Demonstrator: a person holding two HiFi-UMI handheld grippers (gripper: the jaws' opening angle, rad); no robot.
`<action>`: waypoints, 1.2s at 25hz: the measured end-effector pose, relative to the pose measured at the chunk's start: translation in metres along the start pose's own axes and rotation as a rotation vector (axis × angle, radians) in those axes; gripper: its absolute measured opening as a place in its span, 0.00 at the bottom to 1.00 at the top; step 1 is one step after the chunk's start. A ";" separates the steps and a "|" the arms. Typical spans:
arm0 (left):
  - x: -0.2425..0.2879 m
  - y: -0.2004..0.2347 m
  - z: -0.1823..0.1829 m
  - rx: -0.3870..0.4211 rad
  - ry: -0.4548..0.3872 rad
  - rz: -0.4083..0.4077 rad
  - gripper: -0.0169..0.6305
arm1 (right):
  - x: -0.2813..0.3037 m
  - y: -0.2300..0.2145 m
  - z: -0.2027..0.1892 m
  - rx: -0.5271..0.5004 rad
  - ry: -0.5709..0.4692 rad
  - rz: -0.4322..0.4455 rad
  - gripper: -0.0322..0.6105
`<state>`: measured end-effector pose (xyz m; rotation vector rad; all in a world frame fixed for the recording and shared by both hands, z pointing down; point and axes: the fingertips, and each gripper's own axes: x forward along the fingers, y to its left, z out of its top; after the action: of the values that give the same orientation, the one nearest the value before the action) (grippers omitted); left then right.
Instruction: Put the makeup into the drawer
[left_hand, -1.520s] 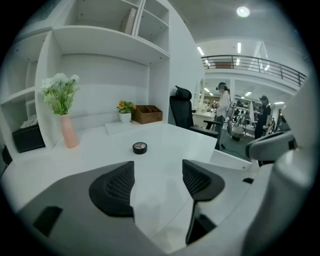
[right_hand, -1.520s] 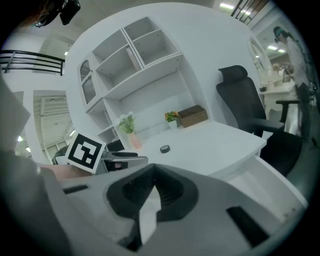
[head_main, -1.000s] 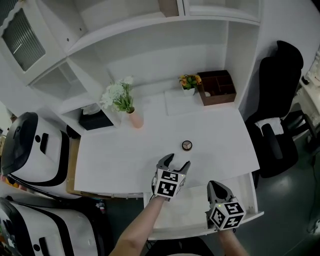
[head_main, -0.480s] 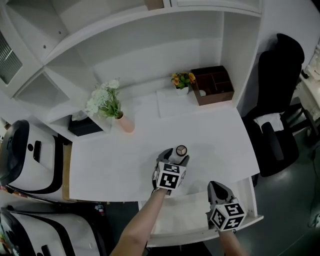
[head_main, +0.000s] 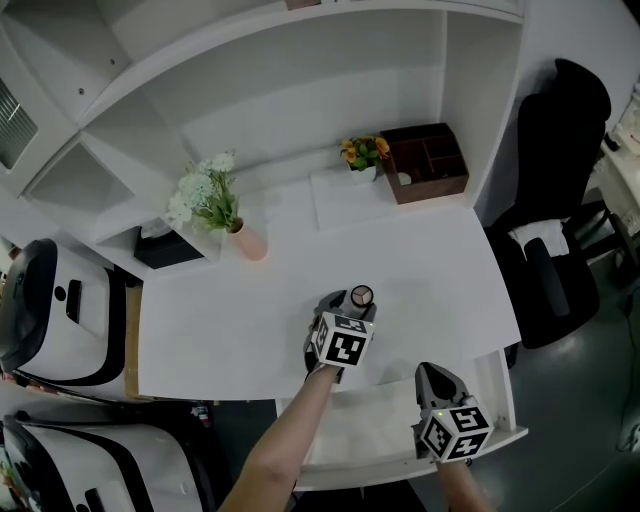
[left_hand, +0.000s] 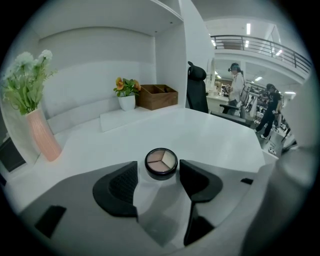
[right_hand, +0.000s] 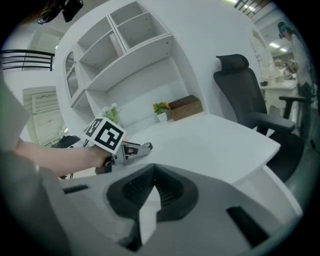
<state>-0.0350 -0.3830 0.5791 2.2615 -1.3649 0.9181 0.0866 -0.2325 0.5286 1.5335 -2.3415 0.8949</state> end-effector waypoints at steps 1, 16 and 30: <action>0.000 0.000 0.000 0.002 -0.001 0.000 0.44 | -0.001 0.000 -0.001 0.000 0.000 -0.001 0.05; -0.002 -0.011 0.000 0.093 -0.006 -0.030 0.34 | -0.031 -0.002 -0.012 0.023 -0.011 -0.036 0.05; -0.063 -0.052 -0.016 0.099 -0.083 -0.098 0.34 | -0.061 0.003 -0.020 0.030 -0.041 -0.074 0.05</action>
<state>-0.0153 -0.3074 0.5498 2.4425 -1.2548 0.8865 0.1077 -0.1734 0.5144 1.6537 -2.2928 0.8933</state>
